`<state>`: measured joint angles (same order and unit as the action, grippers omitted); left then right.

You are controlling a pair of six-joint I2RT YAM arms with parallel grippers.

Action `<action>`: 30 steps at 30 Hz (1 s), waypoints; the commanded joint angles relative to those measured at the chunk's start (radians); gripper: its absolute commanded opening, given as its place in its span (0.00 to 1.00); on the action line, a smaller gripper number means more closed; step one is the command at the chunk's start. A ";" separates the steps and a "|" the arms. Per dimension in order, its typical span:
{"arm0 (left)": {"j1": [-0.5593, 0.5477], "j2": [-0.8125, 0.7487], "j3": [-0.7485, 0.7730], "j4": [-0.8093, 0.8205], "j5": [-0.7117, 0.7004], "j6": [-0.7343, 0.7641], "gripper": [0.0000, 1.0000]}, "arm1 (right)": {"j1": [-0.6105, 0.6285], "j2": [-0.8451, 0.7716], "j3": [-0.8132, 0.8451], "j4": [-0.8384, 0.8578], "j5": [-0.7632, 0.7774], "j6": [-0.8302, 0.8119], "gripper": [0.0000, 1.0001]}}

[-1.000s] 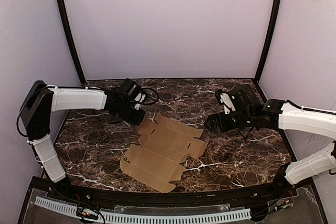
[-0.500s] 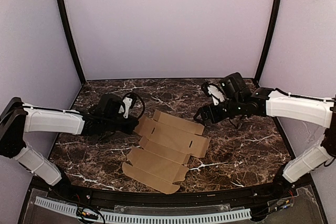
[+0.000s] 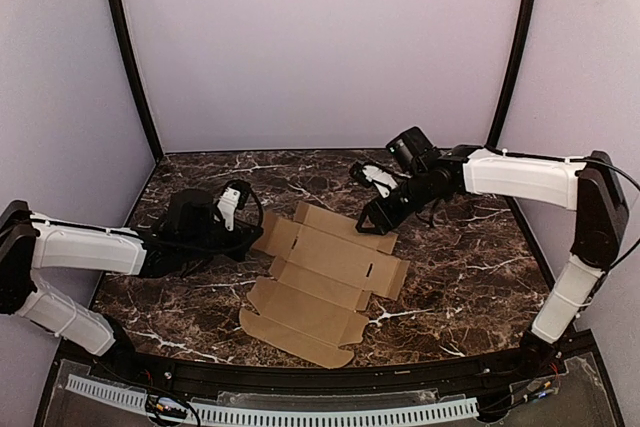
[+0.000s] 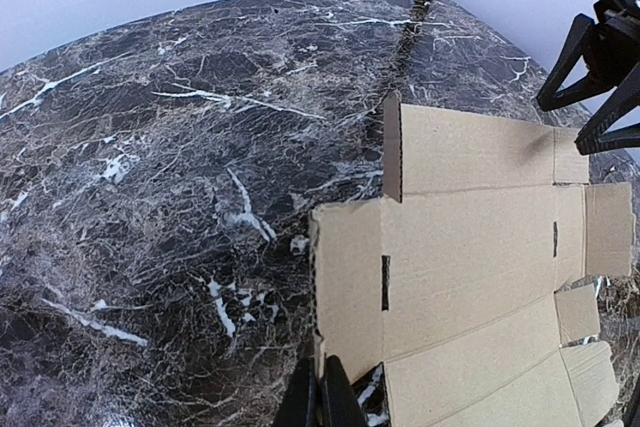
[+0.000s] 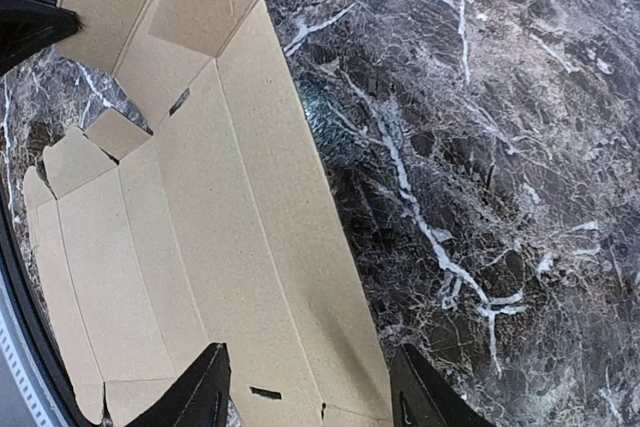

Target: Fold the paper box

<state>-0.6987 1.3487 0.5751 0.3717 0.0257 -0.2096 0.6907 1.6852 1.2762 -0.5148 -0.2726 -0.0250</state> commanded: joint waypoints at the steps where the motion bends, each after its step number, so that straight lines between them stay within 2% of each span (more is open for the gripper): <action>1: -0.002 -0.035 -0.030 0.058 0.033 0.029 0.00 | -0.008 0.035 0.052 -0.060 -0.050 -0.046 0.54; 15: -0.002 -0.054 -0.047 0.071 0.058 0.056 0.00 | -0.025 0.104 0.099 -0.107 -0.073 -0.117 0.50; 30: -0.003 -0.058 -0.053 0.086 0.038 0.054 0.00 | -0.025 0.073 0.083 -0.127 -0.165 -0.115 0.13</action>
<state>-0.6987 1.3197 0.5335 0.4343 0.0673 -0.1638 0.6685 1.7748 1.3575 -0.6384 -0.3870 -0.1394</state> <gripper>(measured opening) 0.008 0.174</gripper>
